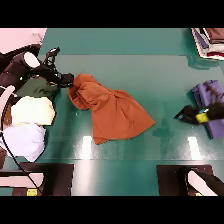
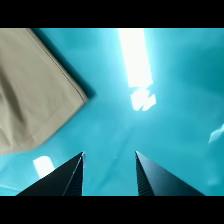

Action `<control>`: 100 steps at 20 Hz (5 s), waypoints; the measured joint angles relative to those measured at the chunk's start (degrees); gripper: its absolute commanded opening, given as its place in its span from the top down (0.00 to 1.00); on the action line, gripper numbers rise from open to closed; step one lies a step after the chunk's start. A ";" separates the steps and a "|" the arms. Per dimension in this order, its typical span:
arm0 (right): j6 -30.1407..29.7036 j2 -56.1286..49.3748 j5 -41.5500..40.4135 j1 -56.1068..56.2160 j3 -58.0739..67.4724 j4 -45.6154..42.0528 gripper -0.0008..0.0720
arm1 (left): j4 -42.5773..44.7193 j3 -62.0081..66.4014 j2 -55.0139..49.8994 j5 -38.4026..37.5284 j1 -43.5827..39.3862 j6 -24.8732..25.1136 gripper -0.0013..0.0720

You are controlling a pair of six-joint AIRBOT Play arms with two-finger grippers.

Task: Fold the shirts.

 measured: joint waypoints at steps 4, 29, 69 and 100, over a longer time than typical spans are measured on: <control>-2.08 -5.62 -9.44 3.67 -8.55 8.15 0.47 | 0.20 0.17 0.26 0.07 0.00 -0.02 0.95; -4.13 7.32 -10.75 1.79 46.58 1.84 0.97 | 4.55 29.68 33.88 -0.09 0.02 -0.07 0.95; -7.21 -27.26 8.09 -1.16 42.95 -1.14 0.53 | 3.82 3.63 3.78 -15.82 8.46 1.18 0.24; -10.91 -3.48 6.56 -17.42 -3.41 -7.30 0.39 | -11.13 -42.36 29.66 0.81 9.99 1.11 0.95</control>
